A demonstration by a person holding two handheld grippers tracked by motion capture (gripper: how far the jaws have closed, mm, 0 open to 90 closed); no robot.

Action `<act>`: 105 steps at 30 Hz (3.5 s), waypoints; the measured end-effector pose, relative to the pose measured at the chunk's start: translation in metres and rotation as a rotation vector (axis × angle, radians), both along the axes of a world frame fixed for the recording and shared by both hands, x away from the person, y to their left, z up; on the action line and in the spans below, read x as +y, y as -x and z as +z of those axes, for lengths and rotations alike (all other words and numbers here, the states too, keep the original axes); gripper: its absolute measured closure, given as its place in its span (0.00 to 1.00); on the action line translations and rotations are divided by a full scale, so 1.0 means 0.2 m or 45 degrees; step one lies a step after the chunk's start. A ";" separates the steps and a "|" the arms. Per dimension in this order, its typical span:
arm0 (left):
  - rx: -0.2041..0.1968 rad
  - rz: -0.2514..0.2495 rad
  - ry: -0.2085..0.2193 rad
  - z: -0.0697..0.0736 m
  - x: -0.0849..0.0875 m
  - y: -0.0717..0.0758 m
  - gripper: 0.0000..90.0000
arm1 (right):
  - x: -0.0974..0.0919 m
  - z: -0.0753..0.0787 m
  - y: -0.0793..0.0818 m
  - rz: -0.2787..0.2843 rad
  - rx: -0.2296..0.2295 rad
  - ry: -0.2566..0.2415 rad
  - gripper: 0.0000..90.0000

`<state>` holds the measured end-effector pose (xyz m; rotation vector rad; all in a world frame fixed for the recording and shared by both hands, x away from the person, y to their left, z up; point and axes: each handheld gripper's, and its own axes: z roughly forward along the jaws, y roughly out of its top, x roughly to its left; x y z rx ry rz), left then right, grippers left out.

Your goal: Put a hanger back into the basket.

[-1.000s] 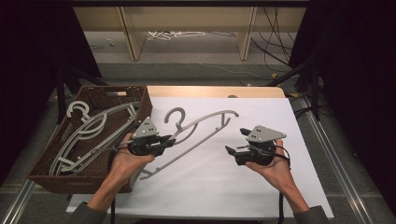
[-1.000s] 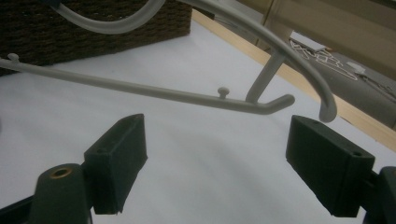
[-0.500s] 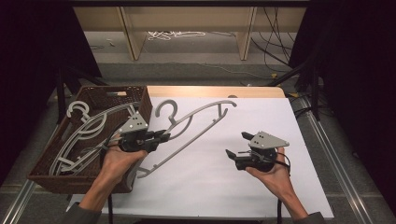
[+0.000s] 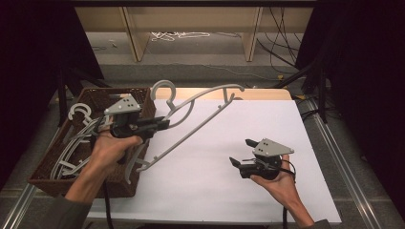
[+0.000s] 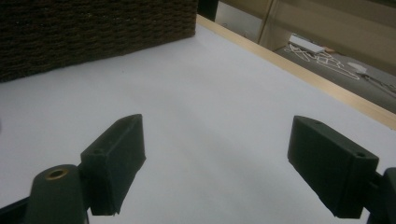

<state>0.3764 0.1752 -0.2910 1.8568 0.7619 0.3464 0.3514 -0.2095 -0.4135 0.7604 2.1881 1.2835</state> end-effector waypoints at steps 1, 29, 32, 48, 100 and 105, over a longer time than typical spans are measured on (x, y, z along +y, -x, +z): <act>-0.008 0.011 0.003 0.03 0.01 0.00 0.88 | 0.00 0.00 0.00 0.003 0.009 -0.001 0.22; -0.026 0.378 -0.100 -0.01 0.64 -0.09 0.88 | -0.02 -0.04 0.04 0.013 0.019 0.001 0.22; -0.022 0.381 -0.128 -0.03 0.69 -0.09 0.88 | -0.02 -0.04 0.04 0.010 0.022 -0.003 0.22; -0.004 0.413 -0.198 -0.14 0.89 -0.13 0.88 | -0.03 -0.07 0.05 0.015 0.051 0.005 0.21; 0.303 0.546 -0.478 -0.47 1.02 -0.22 0.83 | -0.03 -0.09 0.05 0.025 0.074 0.041 0.21; 0.346 0.619 -0.560 -0.50 1.01 -0.25 0.76 | -0.03 -0.09 0.04 0.027 0.072 0.043 0.21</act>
